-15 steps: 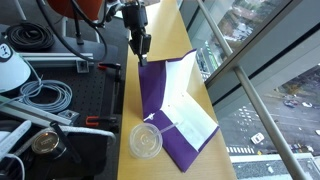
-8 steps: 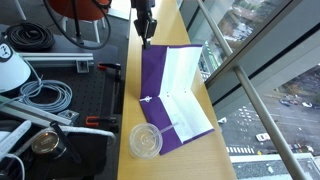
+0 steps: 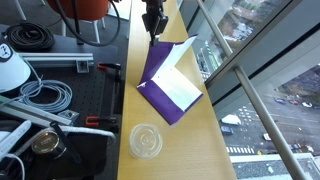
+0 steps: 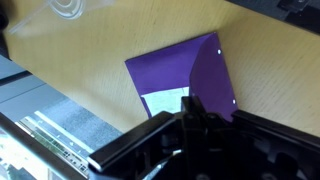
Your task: Open the file
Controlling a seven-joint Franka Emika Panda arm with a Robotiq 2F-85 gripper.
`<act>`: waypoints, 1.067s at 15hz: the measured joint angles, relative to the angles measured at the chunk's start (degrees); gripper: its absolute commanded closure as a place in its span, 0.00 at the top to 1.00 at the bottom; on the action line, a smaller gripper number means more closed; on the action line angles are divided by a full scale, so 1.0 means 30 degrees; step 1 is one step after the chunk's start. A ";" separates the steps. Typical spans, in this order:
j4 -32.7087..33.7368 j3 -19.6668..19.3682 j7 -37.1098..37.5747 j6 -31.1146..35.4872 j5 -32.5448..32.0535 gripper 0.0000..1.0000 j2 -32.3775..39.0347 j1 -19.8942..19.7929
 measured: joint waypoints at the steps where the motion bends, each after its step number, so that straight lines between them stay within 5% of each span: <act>1: -0.0037 -0.0105 -0.0085 0.0000 -0.0404 0.00 0.0057 -0.0427; 8: 0.0300 -0.1928 0.0234 0.0288 -0.5704 0.00 0.1093 -0.3229; 16: 0.3087 -0.3793 0.1652 0.0417 -0.8822 0.00 0.3710 -0.3939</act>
